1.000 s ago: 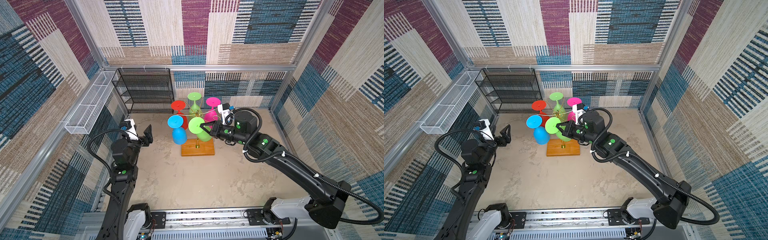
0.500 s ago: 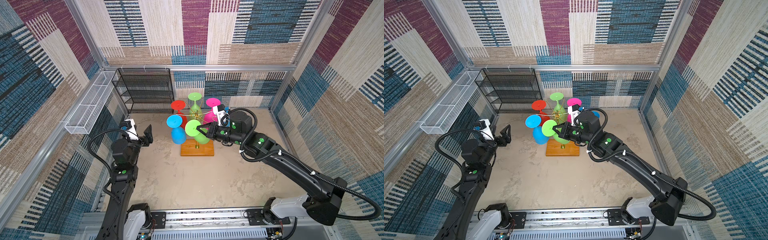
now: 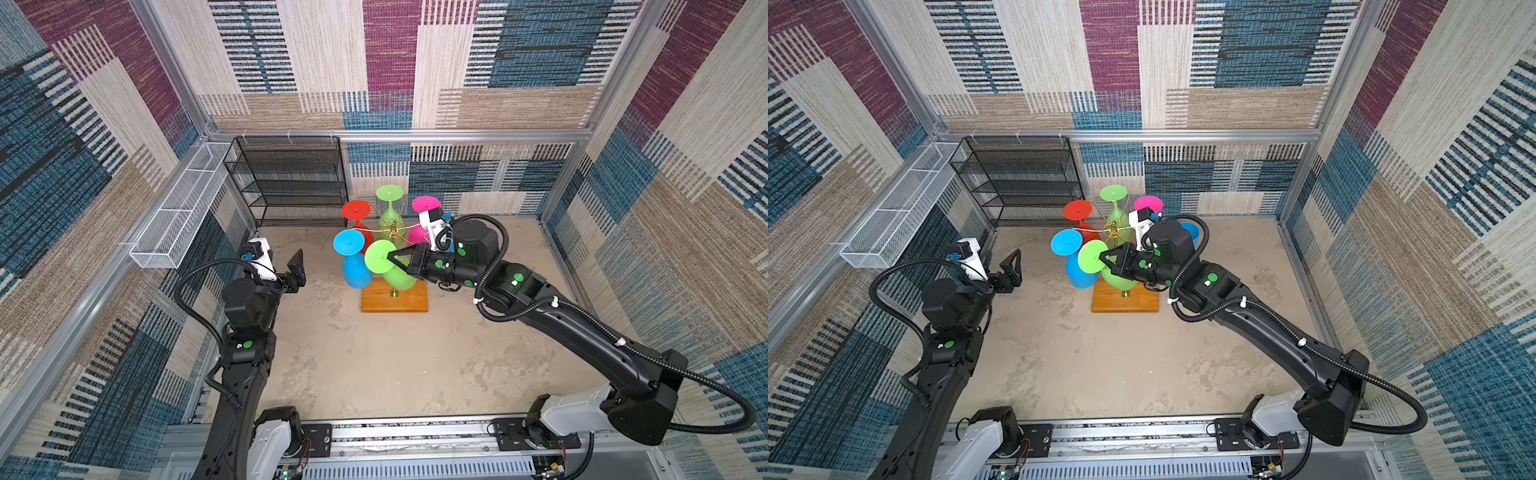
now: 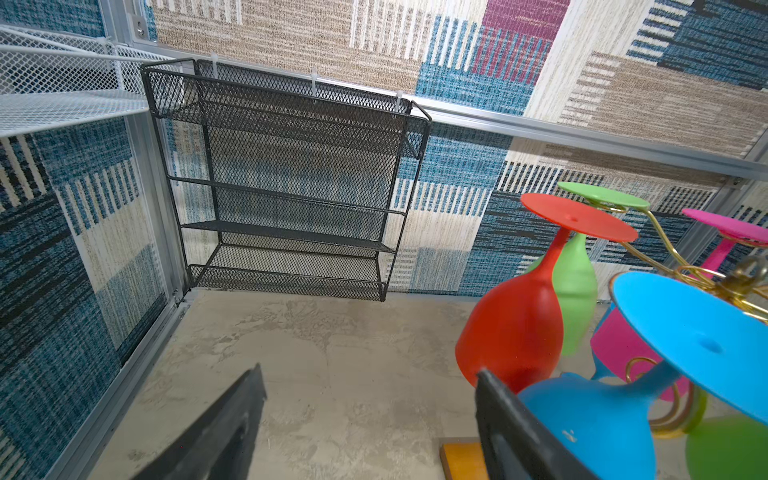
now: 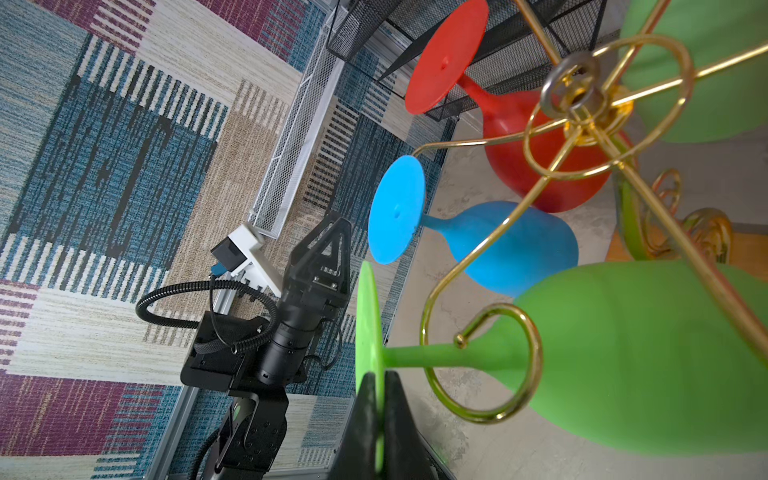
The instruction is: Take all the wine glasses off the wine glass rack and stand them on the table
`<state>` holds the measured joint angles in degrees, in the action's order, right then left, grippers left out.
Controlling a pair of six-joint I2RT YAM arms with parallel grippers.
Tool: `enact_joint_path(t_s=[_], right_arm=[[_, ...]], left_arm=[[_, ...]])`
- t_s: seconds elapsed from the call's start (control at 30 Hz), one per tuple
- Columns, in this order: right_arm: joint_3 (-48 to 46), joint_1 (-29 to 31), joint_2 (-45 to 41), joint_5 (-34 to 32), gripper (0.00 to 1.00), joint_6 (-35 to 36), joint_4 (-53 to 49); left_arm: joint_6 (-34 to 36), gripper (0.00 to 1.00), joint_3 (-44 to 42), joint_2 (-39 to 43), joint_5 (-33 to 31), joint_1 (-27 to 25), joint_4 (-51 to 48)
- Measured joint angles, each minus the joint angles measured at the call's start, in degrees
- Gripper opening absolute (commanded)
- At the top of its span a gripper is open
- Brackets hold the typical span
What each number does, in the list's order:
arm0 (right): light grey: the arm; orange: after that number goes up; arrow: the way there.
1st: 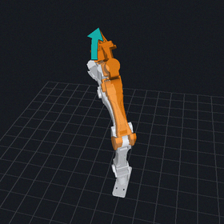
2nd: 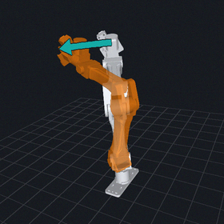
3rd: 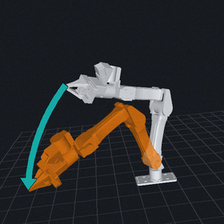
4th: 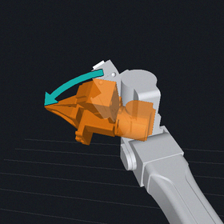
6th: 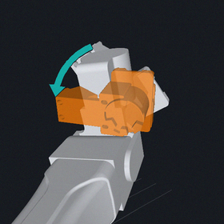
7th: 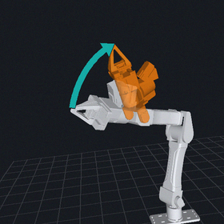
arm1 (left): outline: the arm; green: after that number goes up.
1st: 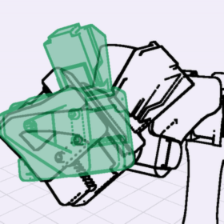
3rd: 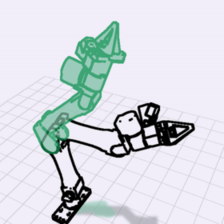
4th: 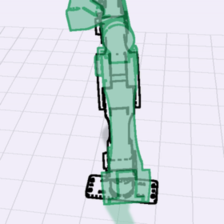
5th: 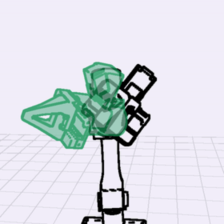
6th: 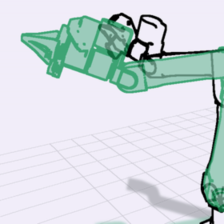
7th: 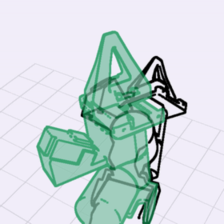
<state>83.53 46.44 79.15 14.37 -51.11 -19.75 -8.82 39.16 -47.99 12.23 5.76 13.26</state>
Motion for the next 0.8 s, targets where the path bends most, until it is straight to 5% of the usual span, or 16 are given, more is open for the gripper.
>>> enact_joint_path(t_s=[0.8], right_arm=[[1.0,0.0,0.8,-3.9,0.0,1.0,0.3]], left_arm=[[0.0,0.82,0.0,0.4,0.0,0.0,0.0]])
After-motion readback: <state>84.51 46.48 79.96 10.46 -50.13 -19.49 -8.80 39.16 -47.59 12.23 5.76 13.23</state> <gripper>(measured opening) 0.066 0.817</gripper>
